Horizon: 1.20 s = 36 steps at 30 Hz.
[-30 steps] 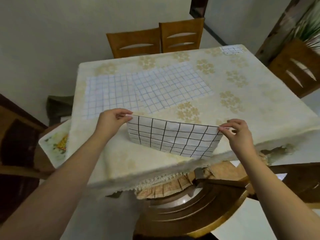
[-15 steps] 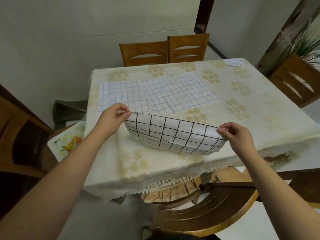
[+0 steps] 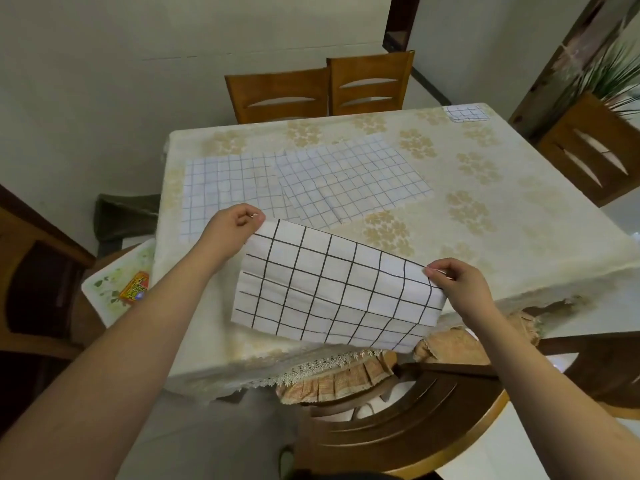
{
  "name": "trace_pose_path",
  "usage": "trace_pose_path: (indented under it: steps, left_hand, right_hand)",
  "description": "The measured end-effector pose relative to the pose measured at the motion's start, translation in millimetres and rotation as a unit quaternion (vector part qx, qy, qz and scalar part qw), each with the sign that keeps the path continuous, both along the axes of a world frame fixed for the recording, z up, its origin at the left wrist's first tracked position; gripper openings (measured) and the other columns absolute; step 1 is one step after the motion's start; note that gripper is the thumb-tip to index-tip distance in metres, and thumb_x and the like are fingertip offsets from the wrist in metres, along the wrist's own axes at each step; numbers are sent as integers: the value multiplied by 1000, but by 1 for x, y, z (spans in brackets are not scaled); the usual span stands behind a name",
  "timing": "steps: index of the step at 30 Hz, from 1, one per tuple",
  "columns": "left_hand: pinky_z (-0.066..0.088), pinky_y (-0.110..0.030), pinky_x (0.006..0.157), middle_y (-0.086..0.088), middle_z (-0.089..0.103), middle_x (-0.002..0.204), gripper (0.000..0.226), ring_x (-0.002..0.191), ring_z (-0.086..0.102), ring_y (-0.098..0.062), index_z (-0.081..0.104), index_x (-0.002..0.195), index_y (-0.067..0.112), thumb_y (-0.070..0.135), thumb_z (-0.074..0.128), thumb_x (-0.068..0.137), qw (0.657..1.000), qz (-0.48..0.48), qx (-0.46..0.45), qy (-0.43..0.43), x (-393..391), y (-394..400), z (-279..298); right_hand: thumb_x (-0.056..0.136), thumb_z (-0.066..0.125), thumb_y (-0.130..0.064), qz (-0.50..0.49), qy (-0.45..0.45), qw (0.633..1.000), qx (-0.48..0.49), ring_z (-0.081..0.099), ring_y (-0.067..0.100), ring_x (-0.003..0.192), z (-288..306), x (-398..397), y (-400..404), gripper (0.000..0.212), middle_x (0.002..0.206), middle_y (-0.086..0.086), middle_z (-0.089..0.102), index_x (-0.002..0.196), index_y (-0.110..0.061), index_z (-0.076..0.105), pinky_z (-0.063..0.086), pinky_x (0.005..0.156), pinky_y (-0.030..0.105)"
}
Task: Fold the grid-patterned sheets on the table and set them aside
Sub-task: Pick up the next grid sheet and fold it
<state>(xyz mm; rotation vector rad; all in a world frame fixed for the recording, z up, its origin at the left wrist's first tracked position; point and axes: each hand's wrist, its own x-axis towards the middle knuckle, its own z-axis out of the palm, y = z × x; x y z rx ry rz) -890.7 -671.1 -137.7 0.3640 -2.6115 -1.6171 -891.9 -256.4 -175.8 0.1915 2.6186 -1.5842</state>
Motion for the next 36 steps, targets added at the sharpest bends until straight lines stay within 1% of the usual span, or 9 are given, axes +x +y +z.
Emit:
trace_pose_path:
  steps: [3,6,9,12,17,21,26,33,36]
  left_hand:
    - [45,-29,76,6,64,79,14,76,56,-13,66,102,29,39,59,93,999,18,9,-27,-20,11,-14]
    - [44,-23,73,6,63,96,19,94,61,-13,61,111,30,38,59,93,997,72,21,-33,-40,26,-29]
    - [42,-17,64,10,58,98,21,88,57,-5,58,115,23,32,57,96,992,115,10,-45,-46,45,-43]
    - [43,-23,65,7,59,99,20,89,58,-11,64,113,18,26,57,96,991,117,0,-72,-36,64,-68]
    - [42,-5,66,10,61,91,10,79,56,-1,65,103,17,19,59,95,989,33,-39,-141,2,103,-111]
    - [49,-21,80,11,62,93,12,85,60,-8,67,104,17,18,61,94,984,-47,-57,-165,29,135,-138]
    - [46,-18,71,8,65,84,5,75,60,-4,64,95,22,22,59,94,979,-54,-72,-181,50,162,-159]
    - [55,-32,72,-3,70,76,32,69,67,-15,68,85,11,34,51,99,938,138,71,-311,80,182,-170]
    - [56,-25,68,-5,71,89,36,76,67,-13,67,108,5,37,58,95,892,162,204,-370,96,192,-183]
  right_hand:
    - [87,71,-23,-30,-30,999,-13,62,13,76,-21,-15,2,9,83,-2,70,84,-15,72,45,65,27]
    - [89,69,-21,-73,-53,996,-29,59,11,76,-45,-31,4,12,84,0,68,88,-10,70,44,64,25]
    - [90,68,-22,-116,-83,990,-10,60,19,82,-73,-48,11,14,88,4,68,92,-9,70,44,70,32]
    - [89,66,-23,-142,-111,983,20,63,24,86,-97,-65,23,12,90,6,71,91,-11,71,45,71,34]
    - [92,62,-27,-84,-110,986,89,60,19,76,-113,-85,37,16,92,4,70,95,-14,70,44,66,31]
    - [94,60,-30,-13,-65,985,162,59,20,88,-117,-98,32,26,99,2,65,111,-12,67,40,73,28]
    - [94,59,-24,104,-76,974,186,61,24,102,-122,-118,-2,28,115,7,67,118,-12,67,45,81,30]
    - [87,69,-38,276,-103,925,241,61,21,111,-131,-147,-58,37,118,-1,67,120,-23,65,47,95,38]
    - [82,70,-48,262,-126,903,316,59,22,107,-134,-158,-71,39,110,-5,66,114,-28,62,44,93,37]
